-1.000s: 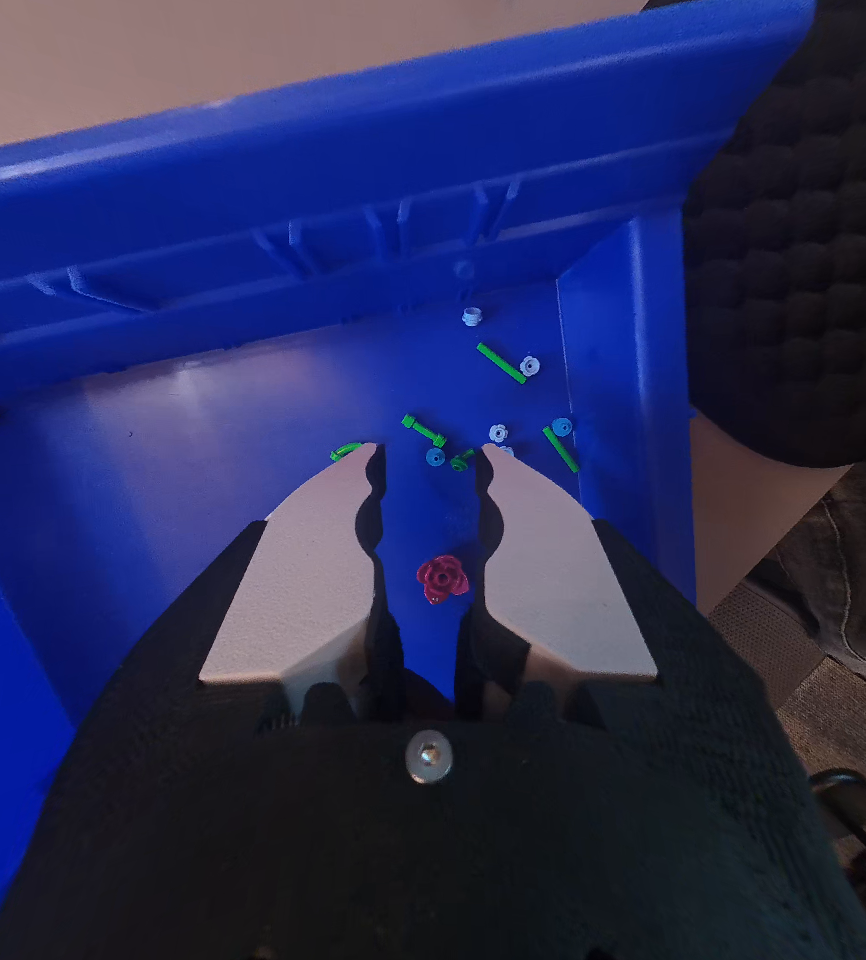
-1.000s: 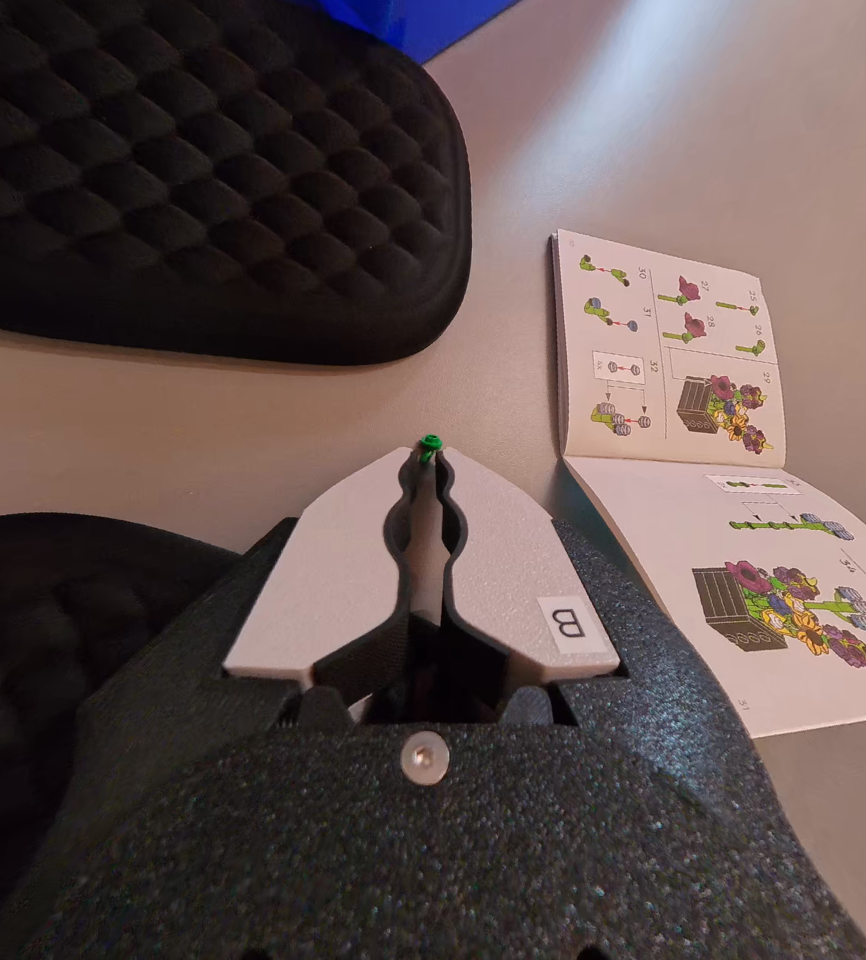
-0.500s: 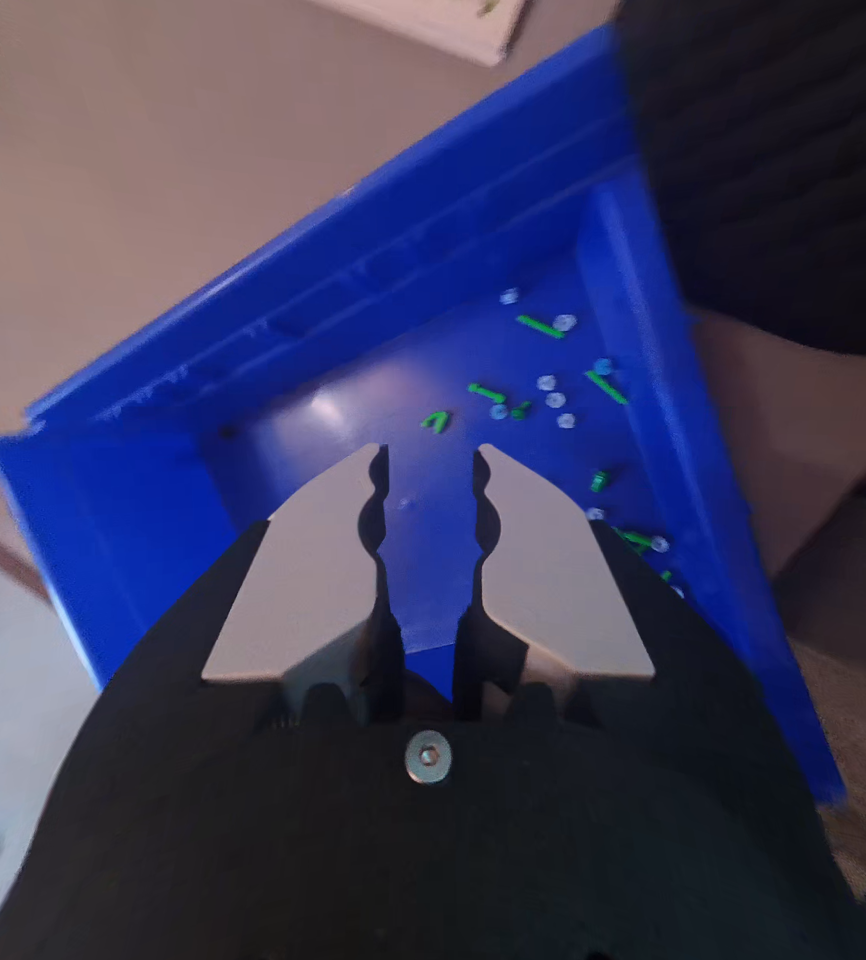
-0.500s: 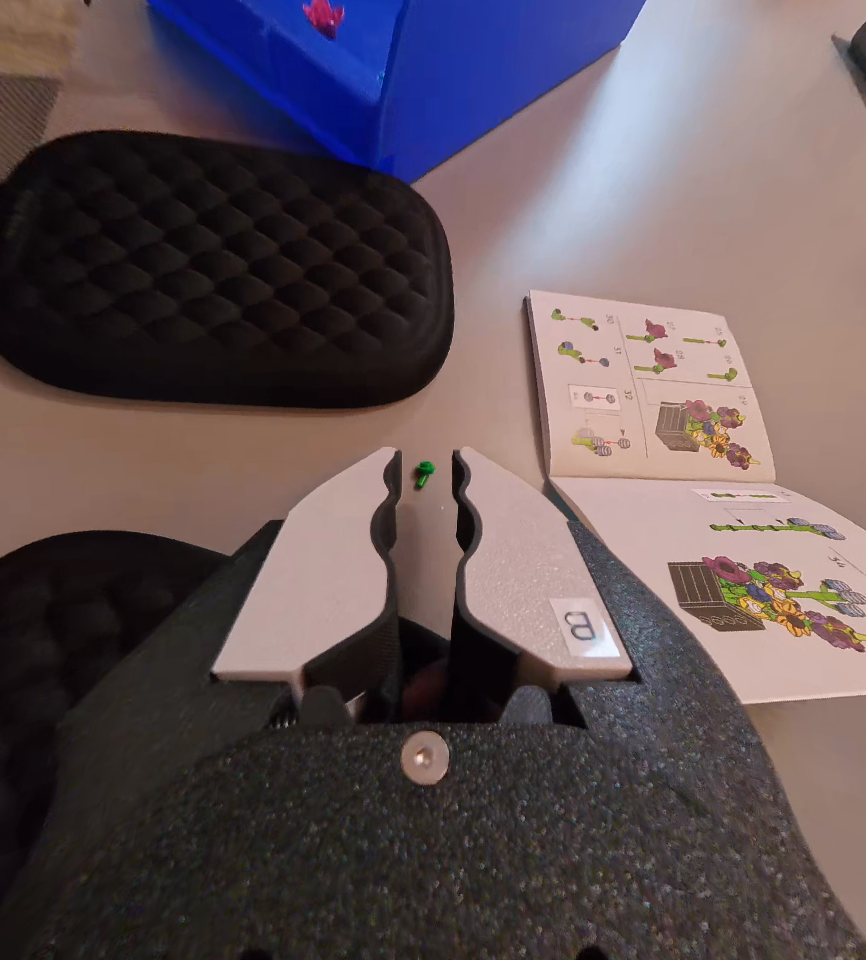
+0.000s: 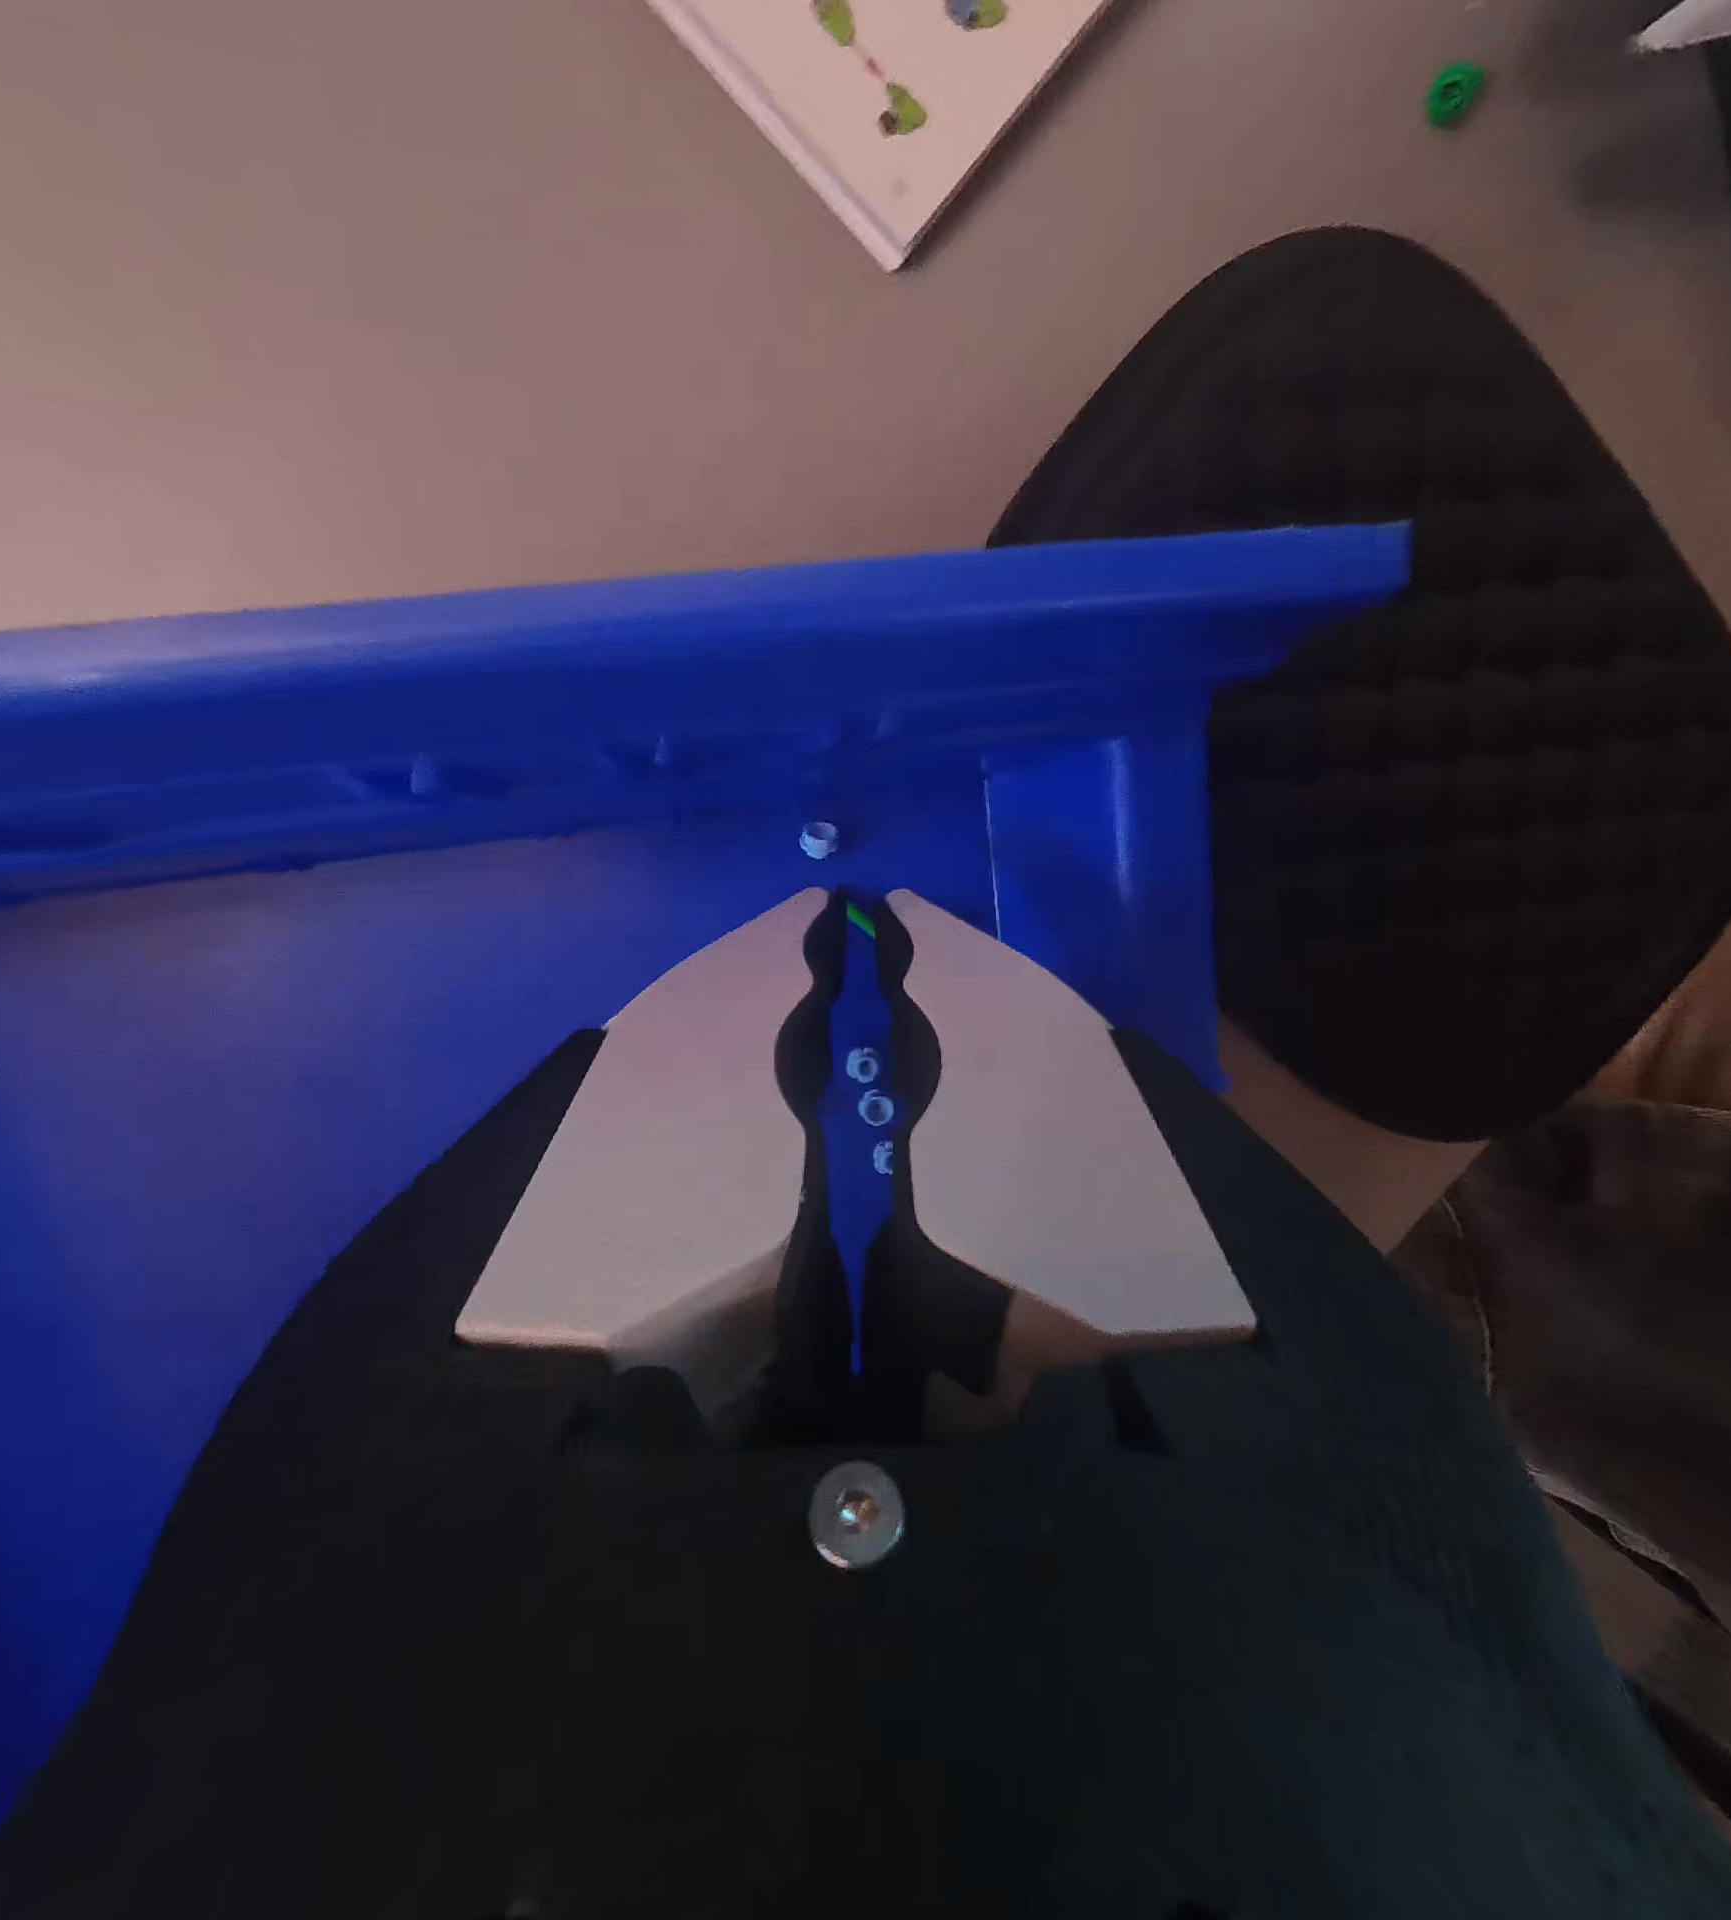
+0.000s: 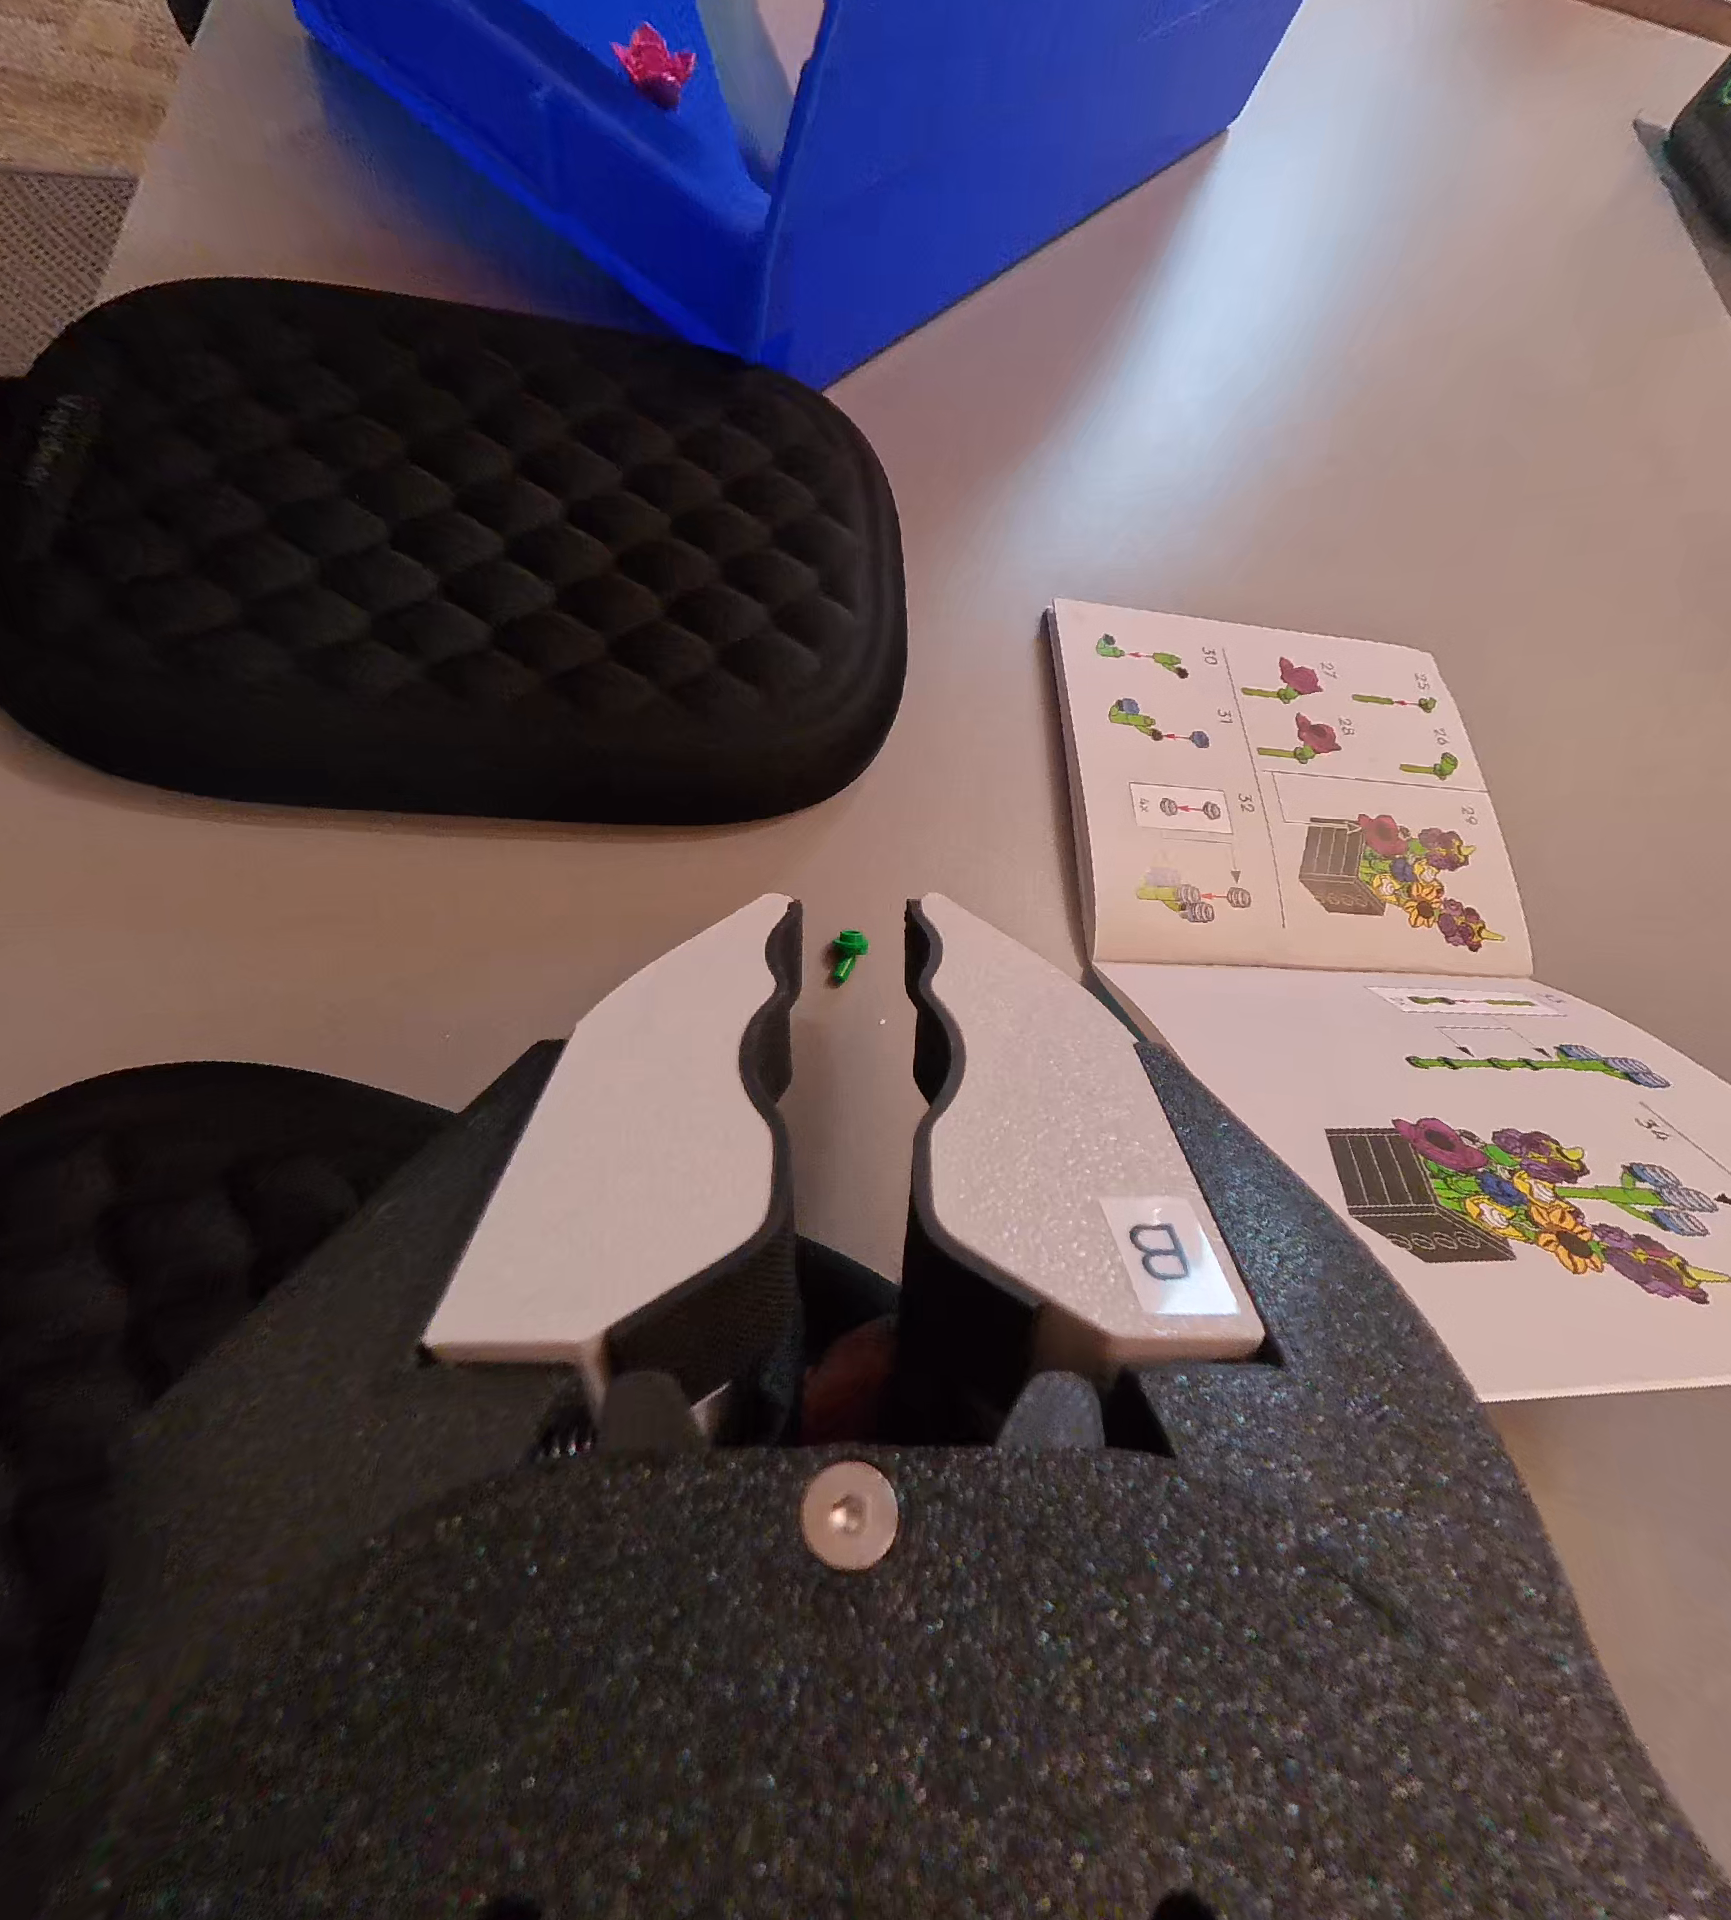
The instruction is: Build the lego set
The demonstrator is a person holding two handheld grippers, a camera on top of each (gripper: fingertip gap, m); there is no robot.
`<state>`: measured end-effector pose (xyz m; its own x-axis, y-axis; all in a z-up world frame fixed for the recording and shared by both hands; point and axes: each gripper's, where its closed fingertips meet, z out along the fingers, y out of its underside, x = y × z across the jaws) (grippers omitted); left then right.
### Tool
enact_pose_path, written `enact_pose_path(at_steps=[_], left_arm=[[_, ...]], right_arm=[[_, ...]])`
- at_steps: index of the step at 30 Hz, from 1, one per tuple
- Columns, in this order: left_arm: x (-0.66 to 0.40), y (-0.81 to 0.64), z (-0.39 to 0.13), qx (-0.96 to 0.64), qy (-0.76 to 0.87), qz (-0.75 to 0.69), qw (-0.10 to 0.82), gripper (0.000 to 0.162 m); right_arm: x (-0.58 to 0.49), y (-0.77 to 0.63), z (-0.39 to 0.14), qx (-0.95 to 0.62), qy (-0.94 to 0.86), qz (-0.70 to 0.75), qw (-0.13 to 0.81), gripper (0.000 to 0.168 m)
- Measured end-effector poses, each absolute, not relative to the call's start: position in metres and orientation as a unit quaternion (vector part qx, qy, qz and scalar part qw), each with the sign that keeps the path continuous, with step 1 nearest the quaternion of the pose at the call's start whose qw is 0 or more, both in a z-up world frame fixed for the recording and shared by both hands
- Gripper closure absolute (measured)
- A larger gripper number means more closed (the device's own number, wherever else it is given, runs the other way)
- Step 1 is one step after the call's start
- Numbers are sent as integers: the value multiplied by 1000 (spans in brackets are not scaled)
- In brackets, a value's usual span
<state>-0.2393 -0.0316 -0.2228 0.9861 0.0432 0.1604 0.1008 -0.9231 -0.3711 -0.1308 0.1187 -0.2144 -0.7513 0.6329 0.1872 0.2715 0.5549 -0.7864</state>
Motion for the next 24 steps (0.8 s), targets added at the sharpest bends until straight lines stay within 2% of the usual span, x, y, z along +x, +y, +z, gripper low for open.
enact_pose_path(at_steps=[3,14,17,21,22,24], left_arm=[[-238,-36,-231,-984,-29,-51,168,144],[-236,-40,-238,-988,14,0,152,154],[-260,-36,-211,-976,-11,65,210,157],[-258,-12,-125,-885,-92,47,454,157],[-253,-13,-115,-874,-100,35,474,157],[-248,-27,-135,-912,-85,47,400,156]], right_arm=[[-130,118,-214,-261,-853,386,235,148],[-130,117,-213,-255,-853,382,246,147],[-132,116,-201,-258,-836,409,261,146],[-134,106,-164,-259,-774,511,270,146],[-133,104,-158,-258,-761,532,266,146],[-132,103,-152,-261,-750,549,260,146]])
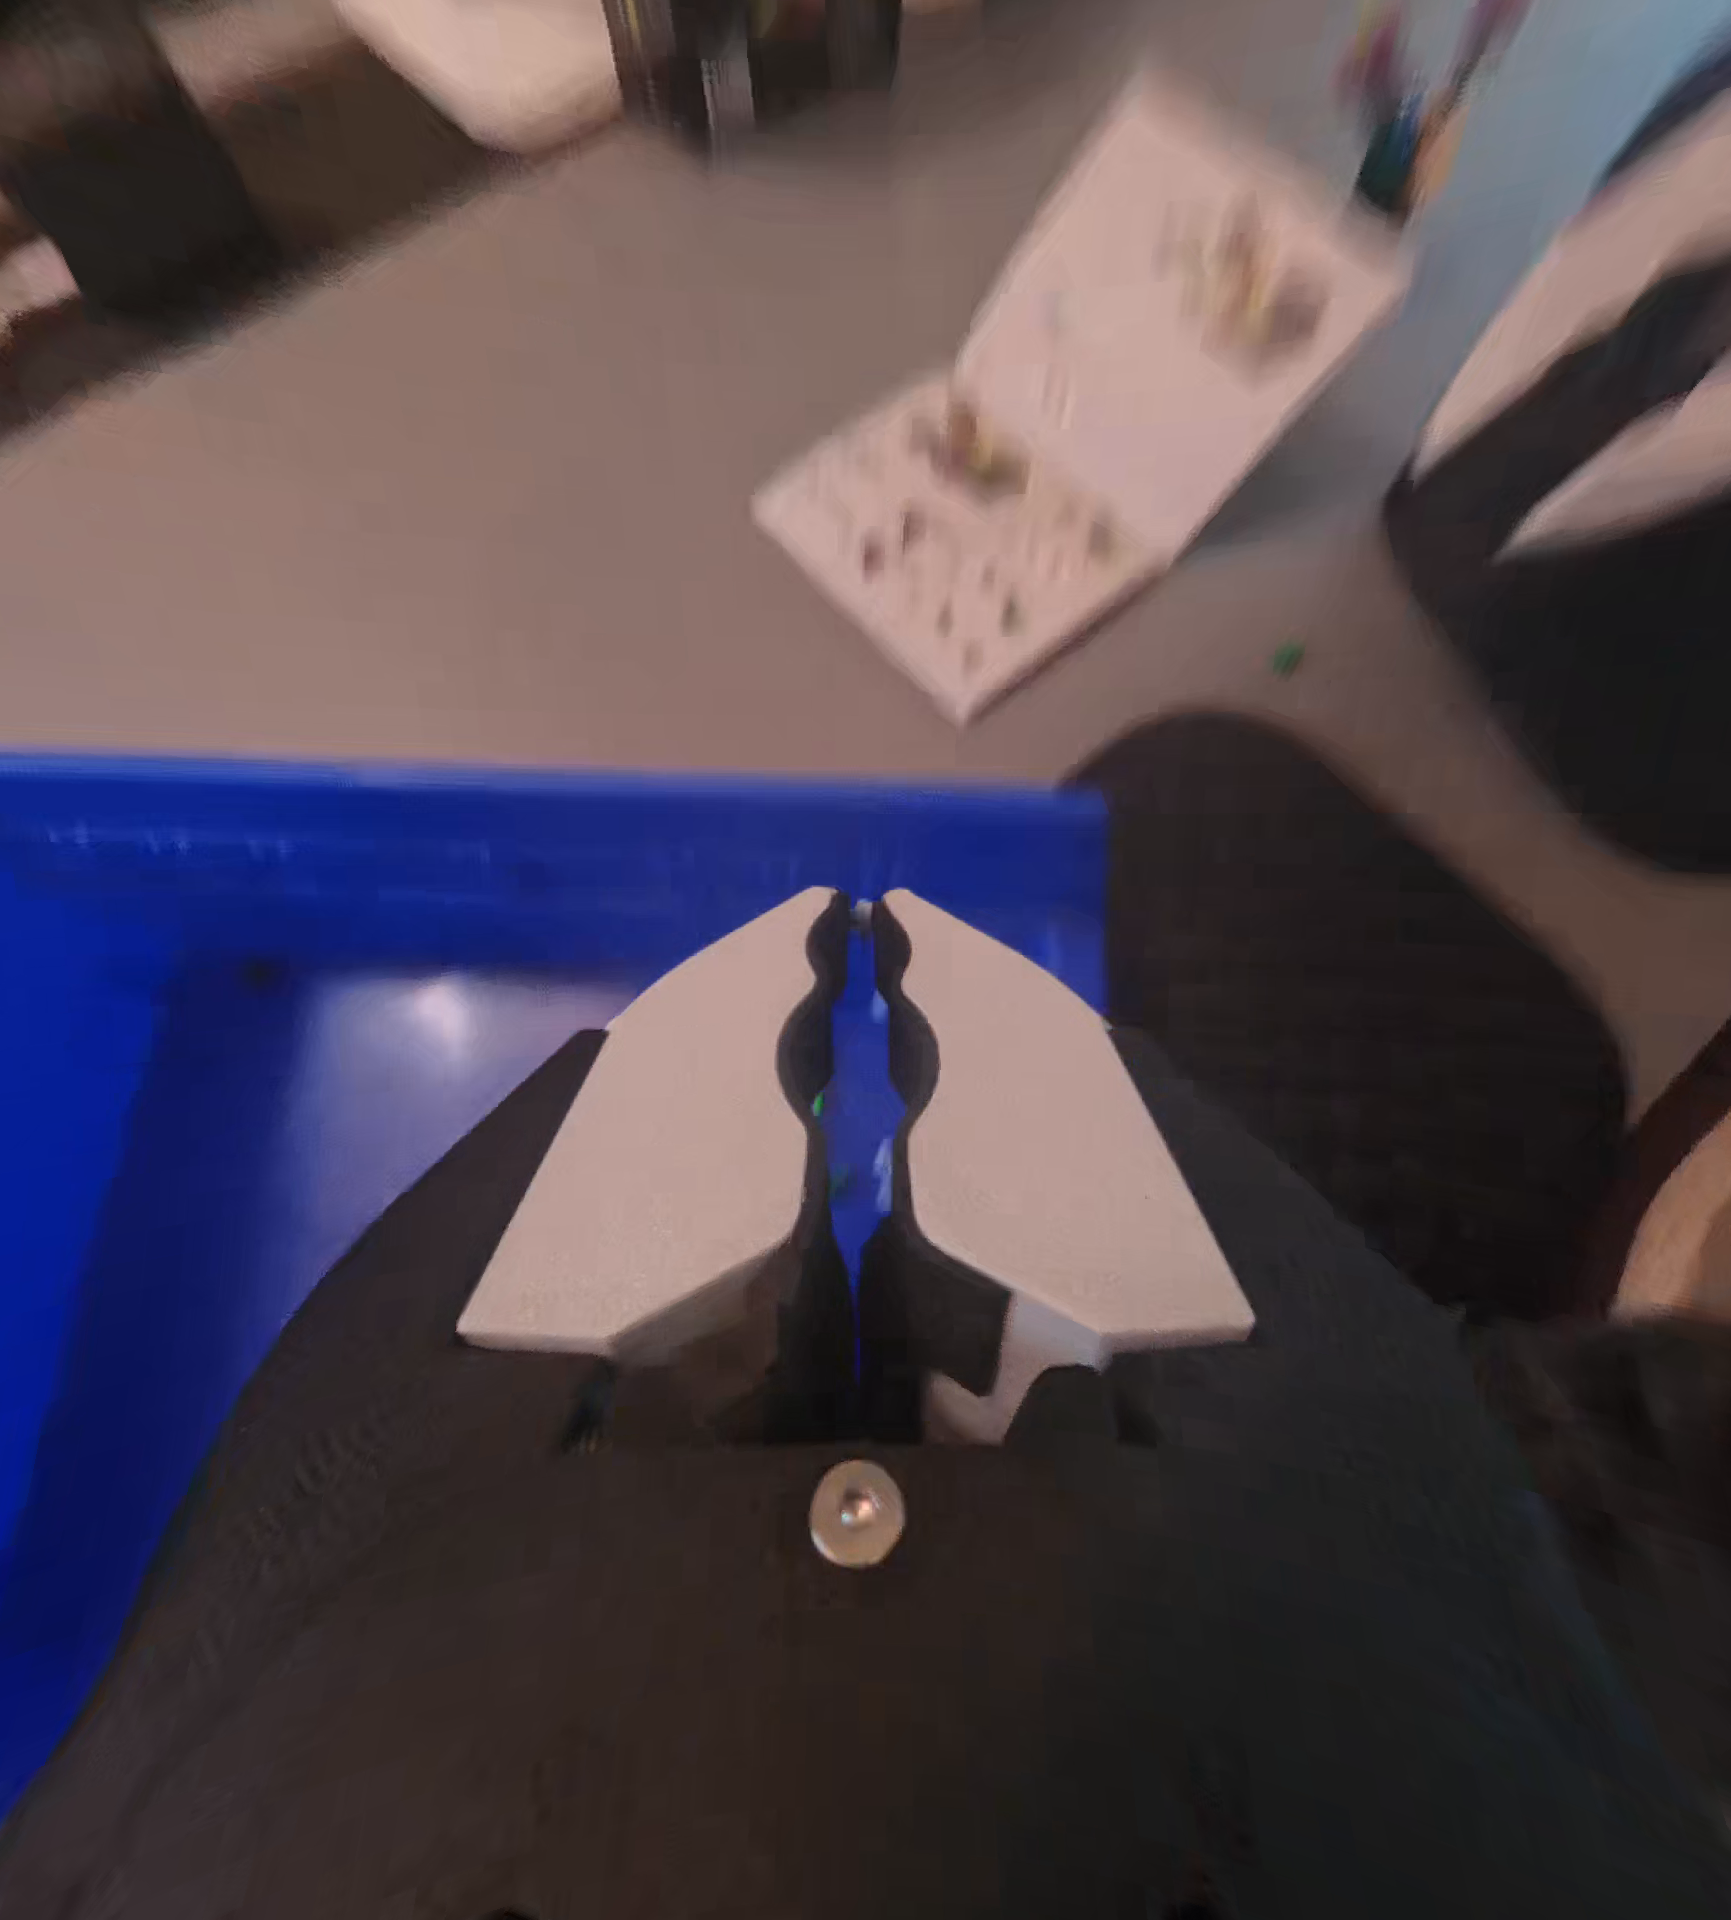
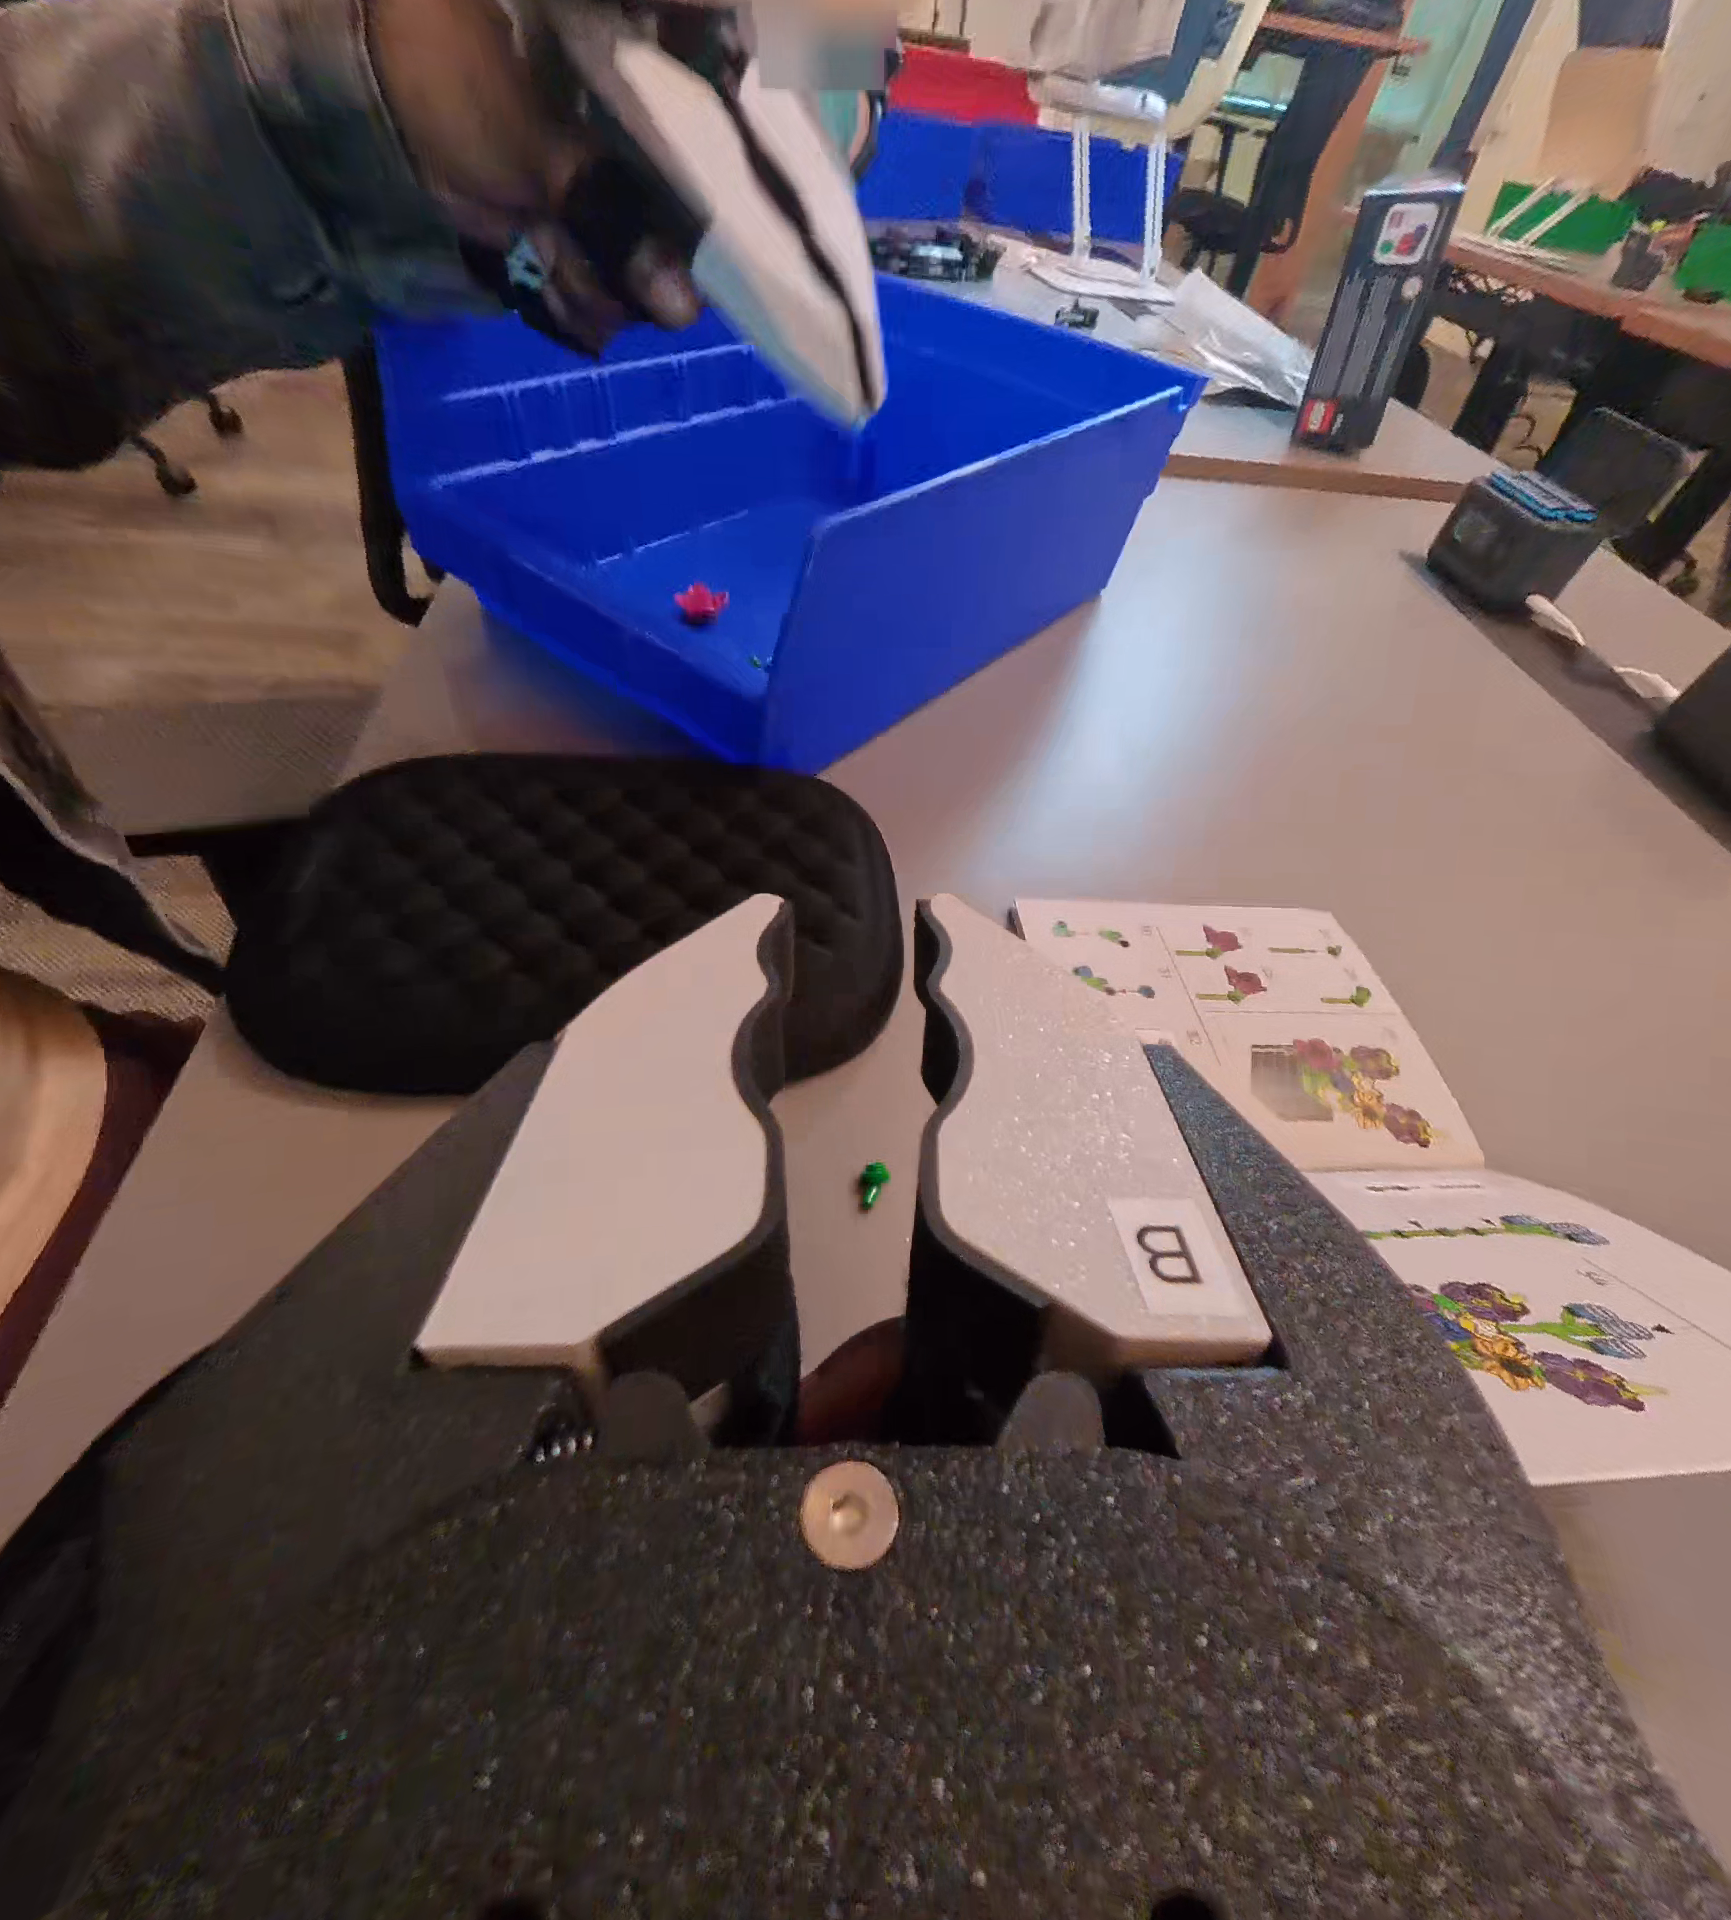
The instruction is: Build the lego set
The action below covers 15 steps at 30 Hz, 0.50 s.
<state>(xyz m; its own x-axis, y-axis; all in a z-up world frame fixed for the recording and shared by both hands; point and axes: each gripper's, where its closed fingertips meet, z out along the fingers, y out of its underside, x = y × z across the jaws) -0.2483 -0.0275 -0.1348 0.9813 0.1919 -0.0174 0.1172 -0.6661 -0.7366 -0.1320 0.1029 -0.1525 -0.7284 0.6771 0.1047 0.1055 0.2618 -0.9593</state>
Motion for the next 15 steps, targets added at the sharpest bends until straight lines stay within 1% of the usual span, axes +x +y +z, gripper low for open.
enact_pose_path(at_steps=[1,2,6,9,13,15], left_arm=[[-252,-37,-152,-934,-78,64,343,156],[-256,-41,-165,-945,-77,77,309,156],[-244,-40,-199,-972,-51,16,228,150],[-248,-45,-218,-987,-22,21,157,147],[-251,-54,-240,-995,-9,18,96,145],[-256,-53,-237,-994,-9,30,103,145]], right_arm=[[-132,103,-152,-262,-750,548,261,146],[-132,103,-153,-261,-753,544,263,146],[-130,97,-157,-243,-768,527,272,146],[-130,98,-156,-245,-767,527,274,146],[-130,101,-150,-246,-756,538,280,146],[-129,102,-148,-247,-753,541,282,146]])
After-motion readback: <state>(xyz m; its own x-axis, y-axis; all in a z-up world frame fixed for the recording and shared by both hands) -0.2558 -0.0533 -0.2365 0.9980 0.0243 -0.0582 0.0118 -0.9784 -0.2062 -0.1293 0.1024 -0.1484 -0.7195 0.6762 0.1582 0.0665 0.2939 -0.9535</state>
